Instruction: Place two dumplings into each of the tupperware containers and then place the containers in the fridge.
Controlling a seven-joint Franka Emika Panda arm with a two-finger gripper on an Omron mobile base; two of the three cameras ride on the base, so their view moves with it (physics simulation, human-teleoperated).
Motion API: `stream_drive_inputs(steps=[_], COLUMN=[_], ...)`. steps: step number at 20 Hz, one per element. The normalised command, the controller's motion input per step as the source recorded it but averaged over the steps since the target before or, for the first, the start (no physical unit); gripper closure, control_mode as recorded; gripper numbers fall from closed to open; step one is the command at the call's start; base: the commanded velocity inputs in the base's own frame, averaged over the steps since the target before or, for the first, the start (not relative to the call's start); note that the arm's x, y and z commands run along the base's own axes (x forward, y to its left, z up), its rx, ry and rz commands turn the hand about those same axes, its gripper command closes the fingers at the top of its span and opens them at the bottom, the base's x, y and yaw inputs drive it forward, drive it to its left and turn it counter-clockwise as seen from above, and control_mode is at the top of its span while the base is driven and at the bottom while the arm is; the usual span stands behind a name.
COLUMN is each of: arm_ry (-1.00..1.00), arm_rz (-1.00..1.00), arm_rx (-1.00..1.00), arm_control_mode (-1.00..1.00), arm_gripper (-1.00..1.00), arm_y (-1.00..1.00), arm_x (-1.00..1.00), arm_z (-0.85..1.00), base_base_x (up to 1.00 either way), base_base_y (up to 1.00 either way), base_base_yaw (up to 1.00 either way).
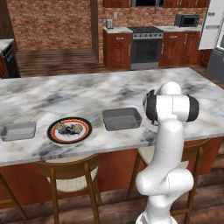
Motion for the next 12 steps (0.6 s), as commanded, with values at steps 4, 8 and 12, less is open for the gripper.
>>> stream_drive_inputs(steps=[4,8,12], arm_ry=[0.07,0.09,0.13], arm_rz=[0.0,0.01,0.02], arm_rx=[0.0,0.0,0.0], arm_control_mode=[-1.0,-1.0,-1.0], arm_gripper=[-1.0,-1.0,-1.0], arm_y=[0.0,0.0,0.0], arm_x=[-0.02,-0.06,-0.19], arm_z=[-0.26,-0.21,-0.2], base_base_x=[0.0,0.0,0.0], base_base_y=[0.0,0.0,0.0], base_base_yaw=[0.0,0.0,0.0])
